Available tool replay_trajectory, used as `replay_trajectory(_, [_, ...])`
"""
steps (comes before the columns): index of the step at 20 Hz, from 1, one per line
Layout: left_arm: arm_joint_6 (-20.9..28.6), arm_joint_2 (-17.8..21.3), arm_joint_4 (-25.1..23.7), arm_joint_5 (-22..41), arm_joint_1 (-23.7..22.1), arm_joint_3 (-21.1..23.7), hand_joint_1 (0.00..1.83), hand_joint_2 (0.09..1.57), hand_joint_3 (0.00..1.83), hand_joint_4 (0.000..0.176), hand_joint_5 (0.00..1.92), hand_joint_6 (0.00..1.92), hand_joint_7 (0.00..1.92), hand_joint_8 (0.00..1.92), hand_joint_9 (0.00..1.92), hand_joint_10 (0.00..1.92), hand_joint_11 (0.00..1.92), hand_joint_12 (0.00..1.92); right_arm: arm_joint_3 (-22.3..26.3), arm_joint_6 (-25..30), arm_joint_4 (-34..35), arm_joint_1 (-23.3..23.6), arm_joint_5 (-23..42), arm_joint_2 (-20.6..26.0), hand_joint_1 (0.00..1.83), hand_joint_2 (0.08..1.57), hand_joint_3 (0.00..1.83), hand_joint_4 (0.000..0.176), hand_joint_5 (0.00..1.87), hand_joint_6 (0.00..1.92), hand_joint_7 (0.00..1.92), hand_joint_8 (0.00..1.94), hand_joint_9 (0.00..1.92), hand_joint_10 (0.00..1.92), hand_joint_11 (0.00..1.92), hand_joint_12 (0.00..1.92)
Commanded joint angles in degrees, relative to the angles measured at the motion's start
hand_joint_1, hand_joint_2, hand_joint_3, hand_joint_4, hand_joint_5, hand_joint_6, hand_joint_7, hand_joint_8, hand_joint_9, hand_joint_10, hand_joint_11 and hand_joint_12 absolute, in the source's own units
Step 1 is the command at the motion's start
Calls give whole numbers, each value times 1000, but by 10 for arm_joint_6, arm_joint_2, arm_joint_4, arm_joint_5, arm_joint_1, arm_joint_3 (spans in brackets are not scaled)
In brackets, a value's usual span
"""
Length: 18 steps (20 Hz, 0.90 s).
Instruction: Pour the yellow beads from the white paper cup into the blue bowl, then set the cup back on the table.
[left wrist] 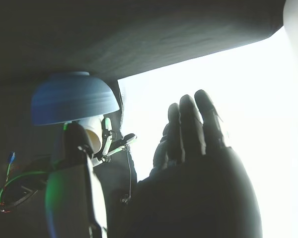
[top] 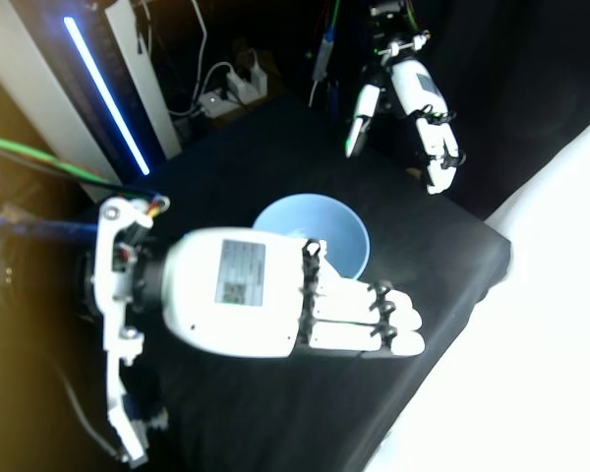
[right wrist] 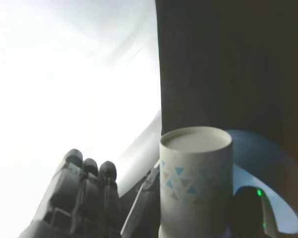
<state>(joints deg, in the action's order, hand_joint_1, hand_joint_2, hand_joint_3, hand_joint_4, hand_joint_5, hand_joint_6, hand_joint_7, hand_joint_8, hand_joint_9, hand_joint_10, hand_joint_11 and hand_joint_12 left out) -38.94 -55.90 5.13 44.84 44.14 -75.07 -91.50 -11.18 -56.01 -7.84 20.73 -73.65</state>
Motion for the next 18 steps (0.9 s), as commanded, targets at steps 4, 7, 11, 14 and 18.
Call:
replay_trajectory(4, [6, 2, 6, 58, -6, -5, 594, 974, 0, 7, 0, 0, 202, 4, 253, 7, 0, 696, 24, -1, -40, 40, 11, 10, 1059, 1044, 2, 176, 1132, 716, 111, 3, 0, 0, 0, 0])
replay_trajectory(7, [7, 2, 6, 53, -6, -5, 617, 979, 2, 5, 0, 0, 209, 0, 269, 0, 19, 642, 28, -1, -59, 44, 5, 9, 1058, 1045, 2, 176, 1130, 718, 108, 1, 0, 0, 0, 0])
replay_trajectory(11, [7, 2, 4, 53, -7, -5, 592, 956, 0, 4, 0, 0, 216, 2, 285, 7, 51, 650, 36, -1, -93, 47, -9, 9, 1052, 1050, 0, 176, 1116, 745, 117, 3, 0, 0, 0, 0])
replay_trajectory(14, [6, 2, 4, 53, -7, -5, 590, 962, 0, 0, 0, 0, 194, 0, 239, 0, 6, 684, 38, -1, -107, 47, -15, 9, 1053, 1049, 1, 176, 1119, 739, 121, 0, 0, 0, 0, 0])
replay_trajectory(18, [6, 2, 3, 53, -7, -5, 580, 933, 0, 4, 0, 0, 181, 1, 257, 4, 1, 726, 45, -1, -130, 51, -22, 9, 1059, 1044, 0, 176, 1136, 709, 112, 0, 0, 0, 0, 0])
